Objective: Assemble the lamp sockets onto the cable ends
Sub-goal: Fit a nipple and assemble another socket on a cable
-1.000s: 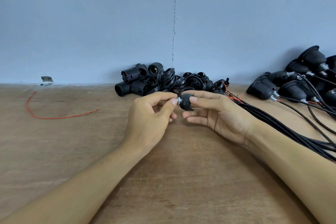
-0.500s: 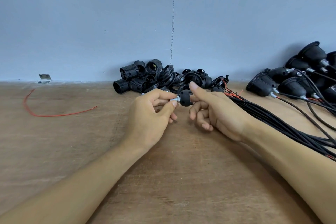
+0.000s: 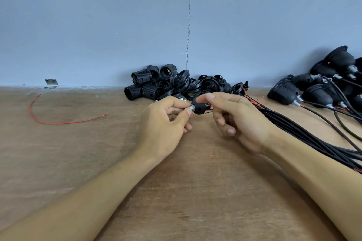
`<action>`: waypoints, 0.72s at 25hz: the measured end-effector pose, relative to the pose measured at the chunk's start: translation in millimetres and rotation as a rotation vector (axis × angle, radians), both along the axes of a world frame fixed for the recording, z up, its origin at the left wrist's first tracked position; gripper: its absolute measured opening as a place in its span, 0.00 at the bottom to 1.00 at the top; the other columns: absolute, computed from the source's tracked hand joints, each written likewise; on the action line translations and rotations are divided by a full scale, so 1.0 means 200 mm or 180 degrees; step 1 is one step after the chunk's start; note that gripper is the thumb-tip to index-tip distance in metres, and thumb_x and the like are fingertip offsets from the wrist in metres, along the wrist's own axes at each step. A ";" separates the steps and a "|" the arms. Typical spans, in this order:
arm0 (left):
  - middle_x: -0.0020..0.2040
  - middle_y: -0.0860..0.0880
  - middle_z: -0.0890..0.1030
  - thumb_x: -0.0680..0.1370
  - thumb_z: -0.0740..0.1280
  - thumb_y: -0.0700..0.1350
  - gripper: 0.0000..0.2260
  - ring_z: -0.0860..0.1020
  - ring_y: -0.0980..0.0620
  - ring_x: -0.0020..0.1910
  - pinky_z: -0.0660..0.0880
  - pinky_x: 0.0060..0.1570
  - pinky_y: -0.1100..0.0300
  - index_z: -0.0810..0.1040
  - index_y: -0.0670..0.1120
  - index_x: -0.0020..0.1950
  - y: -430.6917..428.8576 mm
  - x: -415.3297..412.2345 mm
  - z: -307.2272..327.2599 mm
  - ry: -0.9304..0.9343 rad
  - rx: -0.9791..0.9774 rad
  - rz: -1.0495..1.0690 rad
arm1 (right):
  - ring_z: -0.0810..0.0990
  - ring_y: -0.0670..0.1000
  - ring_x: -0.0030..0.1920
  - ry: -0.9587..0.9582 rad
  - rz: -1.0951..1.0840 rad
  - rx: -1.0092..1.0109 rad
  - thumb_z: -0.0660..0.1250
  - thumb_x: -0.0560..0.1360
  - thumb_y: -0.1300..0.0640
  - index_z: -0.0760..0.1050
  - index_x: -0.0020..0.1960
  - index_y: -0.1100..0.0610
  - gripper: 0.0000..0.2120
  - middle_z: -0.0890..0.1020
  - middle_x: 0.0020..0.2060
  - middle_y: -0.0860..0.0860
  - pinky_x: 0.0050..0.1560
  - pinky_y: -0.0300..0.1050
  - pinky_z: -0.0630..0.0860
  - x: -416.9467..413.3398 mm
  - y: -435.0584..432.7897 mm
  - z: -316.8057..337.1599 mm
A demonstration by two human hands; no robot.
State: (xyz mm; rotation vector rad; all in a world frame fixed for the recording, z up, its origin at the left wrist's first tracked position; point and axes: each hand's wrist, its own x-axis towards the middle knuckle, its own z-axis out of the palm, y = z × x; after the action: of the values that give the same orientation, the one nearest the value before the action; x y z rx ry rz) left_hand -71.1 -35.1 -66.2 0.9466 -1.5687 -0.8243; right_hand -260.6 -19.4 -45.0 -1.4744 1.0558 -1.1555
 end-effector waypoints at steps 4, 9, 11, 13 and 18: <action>0.38 0.51 0.85 0.79 0.71 0.37 0.08 0.84 0.53 0.33 0.79 0.34 0.64 0.83 0.50 0.47 0.02 -0.01 0.00 -0.0024 -0.0129 -0.0085 | 0.59 0.46 0.22 0.0106 0.0079 0.0005 0.66 0.76 0.41 0.82 0.59 0.46 0.16 0.66 0.25 0.49 0.24 0.37 0.57 0.01 0.00 0.00; 0.38 0.51 0.85 0.79 0.70 0.35 0.09 0.85 0.53 0.34 0.79 0.34 0.64 0.83 0.49 0.48 0.02 -0.01 0.00 0.0014 -0.0211 -0.0111 | 0.57 0.47 0.24 0.0155 0.0220 0.0173 0.72 0.74 0.45 0.82 0.58 0.47 0.14 0.65 0.26 0.46 0.24 0.37 0.56 0.01 0.00 0.00; 0.38 0.50 0.85 0.80 0.69 0.35 0.09 0.84 0.52 0.34 0.79 0.34 0.63 0.83 0.49 0.48 0.02 -0.01 0.00 0.0051 -0.0195 -0.0119 | 0.55 0.48 0.26 0.0211 0.0234 0.0208 0.73 0.73 0.46 0.82 0.55 0.47 0.11 0.63 0.26 0.47 0.25 0.39 0.53 0.01 0.01 0.00; 0.38 0.50 0.85 0.80 0.69 0.35 0.09 0.84 0.52 0.33 0.79 0.34 0.63 0.83 0.48 0.48 0.02 -0.01 0.00 0.0059 -0.0203 -0.0153 | 0.54 0.49 0.25 0.0271 0.0143 0.0233 0.72 0.74 0.44 0.82 0.42 0.51 0.11 0.60 0.25 0.48 0.26 0.41 0.52 0.03 0.01 0.01; 0.38 0.52 0.85 0.80 0.69 0.36 0.07 0.84 0.54 0.33 0.79 0.35 0.64 0.83 0.49 0.49 0.04 -0.03 0.00 0.0017 -0.0305 -0.0180 | 0.65 0.52 0.22 0.0697 -0.0322 0.0232 0.58 0.76 0.29 0.74 0.28 0.53 0.31 0.70 0.22 0.55 0.26 0.42 0.62 0.06 0.02 0.02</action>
State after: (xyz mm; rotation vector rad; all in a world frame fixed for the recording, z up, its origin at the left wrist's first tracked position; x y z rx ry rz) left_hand -76.2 -26.6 -65.7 0.8339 -1.6220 -0.7829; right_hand -249.3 -16.1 -41.7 -1.5295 1.3219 -1.0299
